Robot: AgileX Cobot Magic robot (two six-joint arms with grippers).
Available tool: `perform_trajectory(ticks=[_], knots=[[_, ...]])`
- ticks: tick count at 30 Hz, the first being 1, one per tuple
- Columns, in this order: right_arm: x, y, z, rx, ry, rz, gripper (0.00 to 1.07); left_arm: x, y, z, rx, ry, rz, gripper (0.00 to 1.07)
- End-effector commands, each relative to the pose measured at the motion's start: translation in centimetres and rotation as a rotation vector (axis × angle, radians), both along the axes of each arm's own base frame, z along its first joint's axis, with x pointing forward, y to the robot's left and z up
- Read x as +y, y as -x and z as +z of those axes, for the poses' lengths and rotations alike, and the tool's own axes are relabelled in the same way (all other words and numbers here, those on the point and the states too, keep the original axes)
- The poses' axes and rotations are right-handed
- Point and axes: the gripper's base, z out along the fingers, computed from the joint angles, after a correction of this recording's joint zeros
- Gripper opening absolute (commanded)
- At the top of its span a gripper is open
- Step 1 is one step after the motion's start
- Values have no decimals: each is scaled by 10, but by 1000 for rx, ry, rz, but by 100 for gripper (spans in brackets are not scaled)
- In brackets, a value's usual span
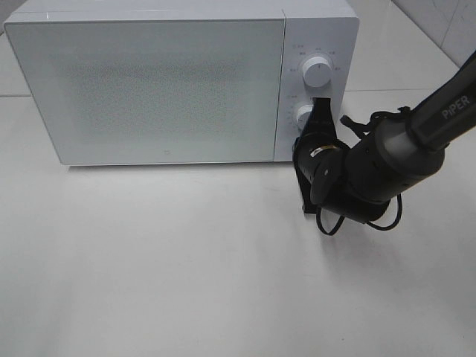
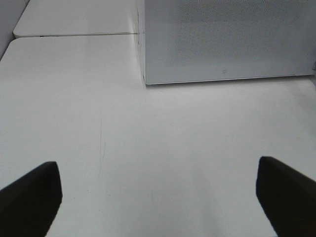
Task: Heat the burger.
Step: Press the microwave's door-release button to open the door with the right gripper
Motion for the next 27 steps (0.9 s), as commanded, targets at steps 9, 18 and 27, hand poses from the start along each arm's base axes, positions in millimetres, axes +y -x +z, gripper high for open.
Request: perform_trajectory(ticks=[9,18,27], knots=[[-4,-15,14,-122,25,-37,0,0,3,0,-26,4,2,101],[-3,-26,23,-241,33,-77,0,0,3,0,-26,4,2,101],[3,-37,31,-298,28,-82,0,0,3,0,-26,3,2,101]])
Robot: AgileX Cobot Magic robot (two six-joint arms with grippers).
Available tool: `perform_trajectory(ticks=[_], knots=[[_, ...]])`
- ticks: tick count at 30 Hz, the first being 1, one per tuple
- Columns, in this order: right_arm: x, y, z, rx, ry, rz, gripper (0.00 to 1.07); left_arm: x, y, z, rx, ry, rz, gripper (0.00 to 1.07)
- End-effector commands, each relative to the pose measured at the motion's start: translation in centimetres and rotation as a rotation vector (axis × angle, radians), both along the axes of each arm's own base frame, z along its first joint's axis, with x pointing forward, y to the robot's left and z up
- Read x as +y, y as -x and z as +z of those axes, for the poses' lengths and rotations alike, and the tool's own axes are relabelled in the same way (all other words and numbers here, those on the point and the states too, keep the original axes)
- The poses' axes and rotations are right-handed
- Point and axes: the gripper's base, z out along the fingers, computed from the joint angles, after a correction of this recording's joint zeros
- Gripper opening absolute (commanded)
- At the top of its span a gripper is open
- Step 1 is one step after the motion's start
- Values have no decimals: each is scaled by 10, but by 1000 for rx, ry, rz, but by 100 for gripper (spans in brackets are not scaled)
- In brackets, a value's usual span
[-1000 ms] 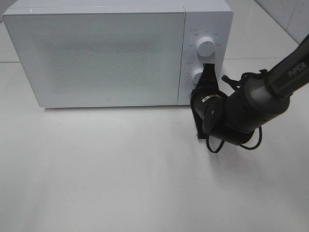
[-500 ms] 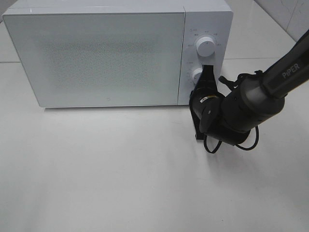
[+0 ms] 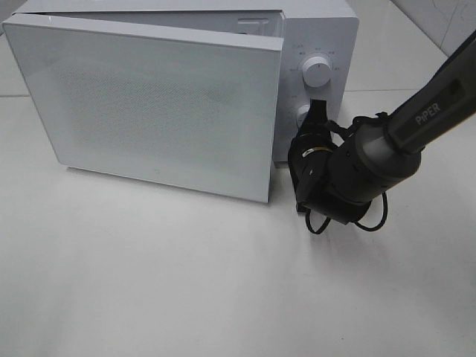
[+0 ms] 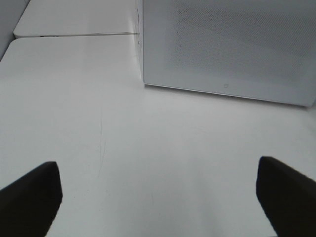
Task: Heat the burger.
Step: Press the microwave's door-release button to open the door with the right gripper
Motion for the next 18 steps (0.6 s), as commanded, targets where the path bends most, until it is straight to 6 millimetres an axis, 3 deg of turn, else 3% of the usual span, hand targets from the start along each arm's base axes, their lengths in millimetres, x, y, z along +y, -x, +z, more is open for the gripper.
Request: perform_trajectory(ticks=[1,18], knots=[[-3,-26,36,-257,55,-11,0,0,3,0,-26,3,2,101],[0,-23,31,-184,59,28,0,0,3,0,-26,3,2,101]])
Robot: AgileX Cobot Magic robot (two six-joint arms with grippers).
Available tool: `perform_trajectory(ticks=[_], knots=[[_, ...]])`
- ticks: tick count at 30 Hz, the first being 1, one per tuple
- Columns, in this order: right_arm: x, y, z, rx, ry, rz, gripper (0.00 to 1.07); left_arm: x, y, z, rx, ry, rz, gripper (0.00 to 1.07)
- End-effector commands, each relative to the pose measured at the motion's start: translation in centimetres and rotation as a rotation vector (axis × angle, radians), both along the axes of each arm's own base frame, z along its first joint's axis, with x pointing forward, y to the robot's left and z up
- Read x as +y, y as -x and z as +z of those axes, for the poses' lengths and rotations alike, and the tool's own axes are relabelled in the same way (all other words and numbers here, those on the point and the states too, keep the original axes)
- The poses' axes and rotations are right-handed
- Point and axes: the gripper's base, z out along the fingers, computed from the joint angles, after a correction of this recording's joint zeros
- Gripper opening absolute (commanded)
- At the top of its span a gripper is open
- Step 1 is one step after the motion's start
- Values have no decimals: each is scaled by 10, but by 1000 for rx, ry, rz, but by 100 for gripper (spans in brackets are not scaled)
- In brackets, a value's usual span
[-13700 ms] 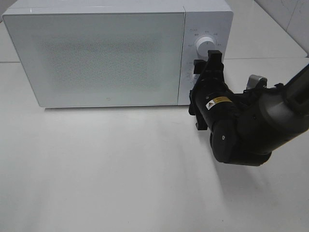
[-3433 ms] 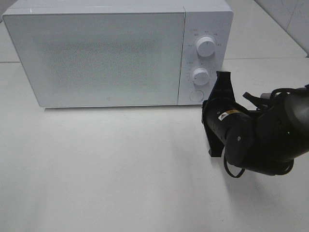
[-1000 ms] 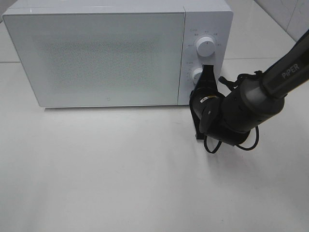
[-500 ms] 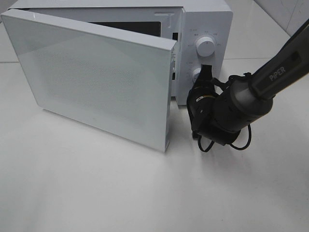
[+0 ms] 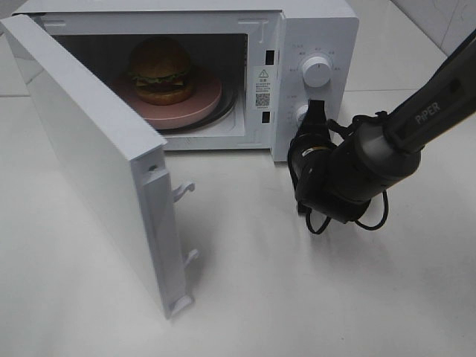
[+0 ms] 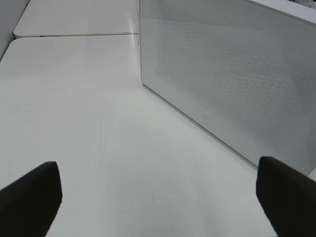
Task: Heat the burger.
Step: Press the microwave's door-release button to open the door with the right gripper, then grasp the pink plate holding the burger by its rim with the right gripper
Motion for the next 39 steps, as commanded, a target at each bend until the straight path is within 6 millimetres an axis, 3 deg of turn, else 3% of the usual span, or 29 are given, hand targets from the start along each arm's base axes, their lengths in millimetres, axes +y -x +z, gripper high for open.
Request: perform_trajectory(ticks=[1,13,27,35,37,39], knots=[[-2,-21,32,-195,40,18,0,0,3,0,-26,3,2,101],[-5,-11,32,-128,29,45,0,0,3,0,-26,1,3,101],[-12,24,33,95,123,213,0,0,3,0,-26,-1,5,101],[-17,46,49,162,248,375,0,0,3,0,-26,-1,5,101],[-15,55,64,186,357,531,0,0,3,0,-26,-1,5,101],[-14,57,67,191,390,579,0,0,3,0,-26,-1,5,101]])
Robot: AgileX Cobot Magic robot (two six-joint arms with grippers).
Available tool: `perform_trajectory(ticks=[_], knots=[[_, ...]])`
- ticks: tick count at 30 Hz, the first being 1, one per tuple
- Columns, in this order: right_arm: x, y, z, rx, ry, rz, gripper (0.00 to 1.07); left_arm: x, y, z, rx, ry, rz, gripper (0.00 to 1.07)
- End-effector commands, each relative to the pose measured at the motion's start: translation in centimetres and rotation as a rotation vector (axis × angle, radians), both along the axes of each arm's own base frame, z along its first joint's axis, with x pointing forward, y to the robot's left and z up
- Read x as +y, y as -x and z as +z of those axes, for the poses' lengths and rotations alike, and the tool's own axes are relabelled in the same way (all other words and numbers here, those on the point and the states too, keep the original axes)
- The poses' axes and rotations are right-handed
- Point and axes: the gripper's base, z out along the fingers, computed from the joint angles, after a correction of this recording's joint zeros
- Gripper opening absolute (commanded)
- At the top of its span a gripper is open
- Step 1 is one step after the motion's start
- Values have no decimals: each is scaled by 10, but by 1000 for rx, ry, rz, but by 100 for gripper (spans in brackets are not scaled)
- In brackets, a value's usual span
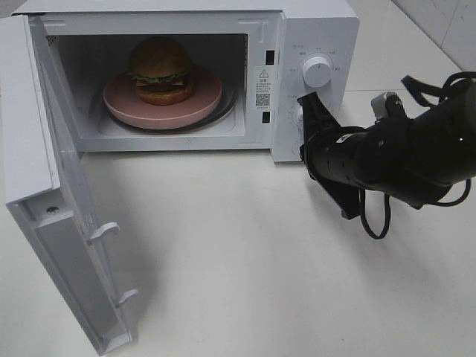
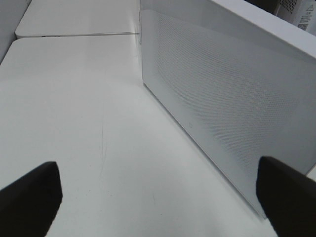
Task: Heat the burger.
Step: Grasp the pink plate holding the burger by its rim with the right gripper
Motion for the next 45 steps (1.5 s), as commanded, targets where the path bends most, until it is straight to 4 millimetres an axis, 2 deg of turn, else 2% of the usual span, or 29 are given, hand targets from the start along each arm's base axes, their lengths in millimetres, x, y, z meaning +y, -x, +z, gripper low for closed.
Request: perform_trajectory(ticks=[1,2,4,8,10,11,13,22,25,27,28,34,38,39,40,41,43,44,45], knots=[[3,7,14,15,106,179,0,0,3,0,-26,3,2,101],[3,7,14,15,106,179,0,0,3,0,-26,3,2,101],[6,14,23,28,201,352,0,0,3,0,-26,3,2,101],[8,19,26,44,233,435,0,0,3,0,-26,3,2,101],[12,27,30,70,290,598,0,0,3,0,-26,3,2,101],[12,27,30,70,290,598,0,0,3,0,-26,3,2,101],[15,35,33,91,322,722,0,0,3,0,-26,3,2,101],[18,55,40,150,401,1036,0,0,3,0,-26,3,2,101],[18,56,42,155,416,1073,0,0,3,0,-26,3,2,101],[18,58,55,156,496,1204,0,0,3,0,-26,3,2,101],[18,58,55,156,496,1204,0,0,3,0,-26,3,2,101],[15,54,78,207,715,1466,0,0,3,0,-26,3,2,101],[14,52,87,203,797,1593,0,0,3,0,-26,3,2,101],[14,51,94,180,856,1693,0,0,3,0,-26,3,2,101],[14,51,94,180,856,1693,0,0,3,0,-26,3,2,101],[15,50,99,145,903,1785,0,0,3,0,-26,3,2,101],[16,49,102,122,927,1824,0,0,3,0,-26,3,2,101],[17,48,107,59,988,1927,0,0,3,0,-26,3,2,101],[17,48,107,59,988,1927,0,0,3,0,-26,3,2,101]])
